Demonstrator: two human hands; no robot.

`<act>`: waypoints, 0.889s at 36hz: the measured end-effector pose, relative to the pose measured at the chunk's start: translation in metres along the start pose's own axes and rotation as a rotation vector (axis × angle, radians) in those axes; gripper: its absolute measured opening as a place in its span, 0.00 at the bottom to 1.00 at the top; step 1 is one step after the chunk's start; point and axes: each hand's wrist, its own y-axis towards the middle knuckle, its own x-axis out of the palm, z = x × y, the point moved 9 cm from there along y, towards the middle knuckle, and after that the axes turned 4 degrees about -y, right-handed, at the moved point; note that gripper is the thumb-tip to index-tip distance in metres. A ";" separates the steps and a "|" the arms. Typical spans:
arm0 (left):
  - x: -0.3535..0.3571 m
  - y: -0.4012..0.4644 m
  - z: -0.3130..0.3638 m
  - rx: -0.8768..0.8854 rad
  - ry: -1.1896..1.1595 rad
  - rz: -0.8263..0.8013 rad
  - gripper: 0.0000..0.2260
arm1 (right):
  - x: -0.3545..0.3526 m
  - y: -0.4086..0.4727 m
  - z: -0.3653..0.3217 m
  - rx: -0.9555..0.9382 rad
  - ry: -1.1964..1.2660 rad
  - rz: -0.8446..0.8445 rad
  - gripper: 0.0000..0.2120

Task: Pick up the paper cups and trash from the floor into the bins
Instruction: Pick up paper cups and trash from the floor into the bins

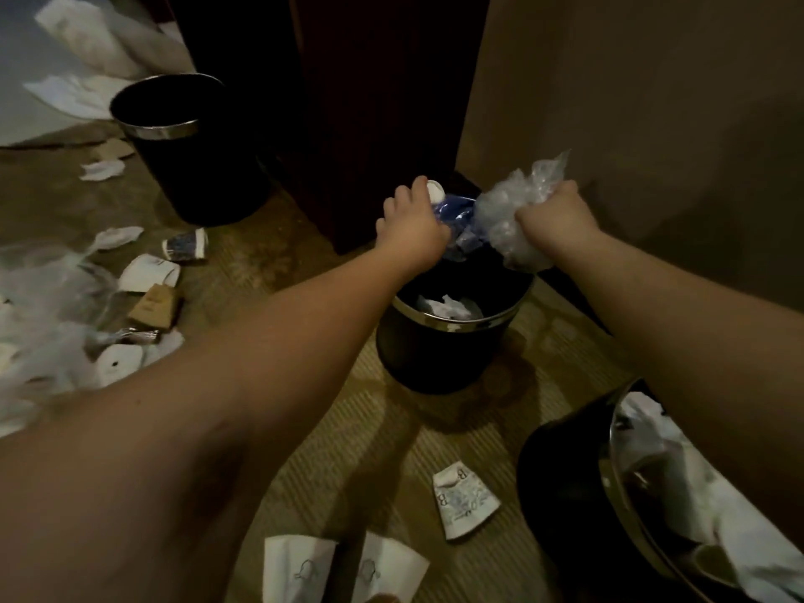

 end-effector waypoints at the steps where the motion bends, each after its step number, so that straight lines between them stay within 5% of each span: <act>1: 0.010 0.002 -0.003 -0.006 0.023 -0.018 0.35 | 0.001 0.004 0.003 -0.006 -0.005 0.013 0.31; 10: 0.050 -0.007 -0.011 0.120 0.404 -0.131 0.25 | 0.022 0.002 -0.009 -0.244 -0.156 -0.010 0.24; 15: 0.061 -0.007 -0.030 0.044 0.652 -0.411 0.27 | 0.092 -0.027 -0.004 -0.322 -0.580 -0.553 0.35; 17: 0.056 -0.005 -0.033 0.051 0.631 -0.479 0.27 | 0.097 -0.035 -0.007 -0.331 -0.691 -0.627 0.38; 24: 0.004 -0.016 -0.027 0.083 0.346 -0.320 0.25 | 0.062 -0.029 -0.037 -0.472 -0.854 -0.349 0.30; 32: -0.046 -0.048 -0.041 0.103 0.184 -0.169 0.20 | 0.044 -0.060 -0.048 -0.483 -0.843 -0.275 0.24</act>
